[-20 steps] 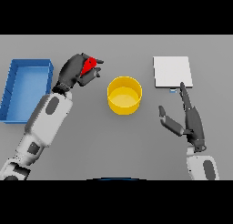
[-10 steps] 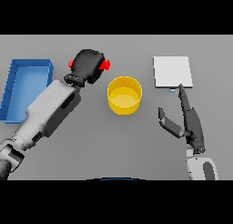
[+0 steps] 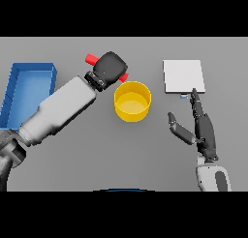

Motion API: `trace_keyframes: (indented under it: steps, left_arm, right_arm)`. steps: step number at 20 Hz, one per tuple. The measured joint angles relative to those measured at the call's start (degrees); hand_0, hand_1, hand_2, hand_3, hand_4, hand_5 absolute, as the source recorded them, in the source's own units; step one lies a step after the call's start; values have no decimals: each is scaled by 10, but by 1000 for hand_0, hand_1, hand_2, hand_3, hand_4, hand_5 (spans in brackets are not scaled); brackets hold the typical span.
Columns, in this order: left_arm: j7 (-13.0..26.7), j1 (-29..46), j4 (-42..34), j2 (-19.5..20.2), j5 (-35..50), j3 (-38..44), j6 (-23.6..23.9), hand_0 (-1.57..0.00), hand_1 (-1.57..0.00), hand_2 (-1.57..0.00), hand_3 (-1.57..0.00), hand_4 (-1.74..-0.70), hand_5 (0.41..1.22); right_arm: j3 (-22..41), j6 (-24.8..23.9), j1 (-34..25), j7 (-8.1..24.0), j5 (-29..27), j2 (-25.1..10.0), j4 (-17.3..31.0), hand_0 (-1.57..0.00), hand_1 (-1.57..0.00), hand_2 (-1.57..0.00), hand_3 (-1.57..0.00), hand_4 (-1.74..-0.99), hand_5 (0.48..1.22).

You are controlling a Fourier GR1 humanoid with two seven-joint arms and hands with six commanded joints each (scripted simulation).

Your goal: Pick up the red beaker and tilt it to pour out 1 green nut into yellow bowl. Pick up the yellow bowl and place it on the metallic measuring scale.

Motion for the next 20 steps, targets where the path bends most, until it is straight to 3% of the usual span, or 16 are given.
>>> trace_keyframes:
  steps: [3,7,10,12,20]
  left_arm:
    - [-12,-25,25,-7,-31,-46,-15,-1571,-1571,-1571,-1509,-1732,1220]
    - [-33,-54,29,-1,-62,-103,-45,-1571,-1571,-1571,-1546,-1737,1220]
    - [-40,-78,36,-4,-82,-134,-47,-1571,-1571,-1571,-1558,-1739,1221]
    - [-45,-92,58,-10,-92,-149,-31,-1571,-1571,-1571,-1563,-1738,1221]
    - [-92,-153,99,-31,-134,-235,-53,-1571,-1571,-1571,-1570,-1735,1221]
  right_arm:
    - [3,-1,8,-19,1,5,3,1,1,1,1,-1291,640]
    - [0,-8,6,-13,7,4,8,1,1,1,1,-1288,627]
    - [2,-14,-2,0,16,6,14,1,1,1,1,-1276,600]
    - [4,-23,-6,-2,26,9,23,1,1,1,1,-1270,588]
    - [7,-25,3,-10,39,0,13,1,1,1,1,-1206,591]
